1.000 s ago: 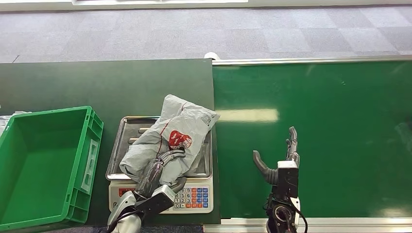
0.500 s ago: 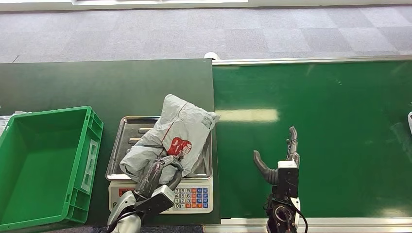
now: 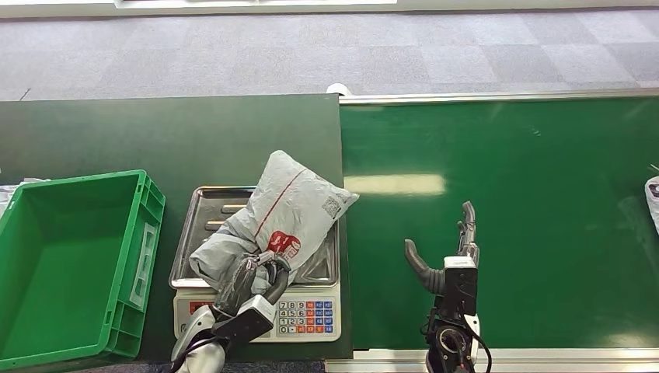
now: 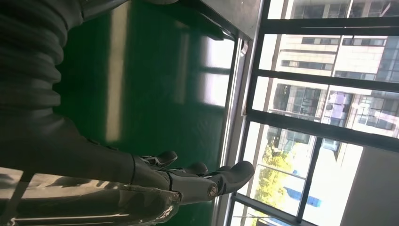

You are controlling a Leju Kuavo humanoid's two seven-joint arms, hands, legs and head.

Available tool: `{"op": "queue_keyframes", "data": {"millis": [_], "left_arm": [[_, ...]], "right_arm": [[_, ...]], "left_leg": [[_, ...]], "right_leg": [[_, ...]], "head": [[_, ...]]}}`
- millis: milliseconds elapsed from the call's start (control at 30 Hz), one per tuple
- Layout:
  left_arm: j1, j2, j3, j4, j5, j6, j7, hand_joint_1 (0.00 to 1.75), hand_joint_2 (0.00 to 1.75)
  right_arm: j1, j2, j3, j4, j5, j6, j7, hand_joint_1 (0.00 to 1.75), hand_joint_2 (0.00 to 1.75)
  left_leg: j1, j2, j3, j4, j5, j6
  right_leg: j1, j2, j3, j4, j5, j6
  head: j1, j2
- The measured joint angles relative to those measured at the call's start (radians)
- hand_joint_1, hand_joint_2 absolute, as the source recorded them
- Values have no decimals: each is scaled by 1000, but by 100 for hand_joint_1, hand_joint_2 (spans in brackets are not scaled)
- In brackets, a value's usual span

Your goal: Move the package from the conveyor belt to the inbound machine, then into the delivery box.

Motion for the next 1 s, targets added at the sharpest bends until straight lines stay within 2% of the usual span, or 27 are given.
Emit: {"op": "queue_keyframes", "data": {"millis": [267, 733, 867, 1000], "left_arm": [[6, -9, 17, -28, 89, 67, -90, 175, 175], [16, -17, 30, -59, 112, 77, -107, 175, 175], [28, -25, 43, -100, 234, 142, -179, 175, 175], [41, -19, 45, -199, 419, 228, -194, 175, 175]], "right_arm": [[-1, 0, -1, 1, -2, -1, -1, 0, 175], [-1, 0, -2, 1, -2, -1, -1, 0, 175], [-4, 0, -2, 5, -2, -1, -3, 0, 175], [-22, 0, -1, 18, -5, -1, -5, 0, 175]], "left_leg": [[0, 0, 0, 0, 0, 0], [0, 0, 0, 0, 0, 0], [0, 0, 0, 0, 0, 0], [0, 0, -1, 0, 0, 0]], "right_leg": [[0, 0, 0, 0, 0, 0], [0, 0, 0, 0, 0, 0], [0, 0, 0, 0, 0, 0], [0, 0, 0, 0, 0, 0]], "head": [[0, 0], [0, 0], [0, 0], [0, 0]]}}
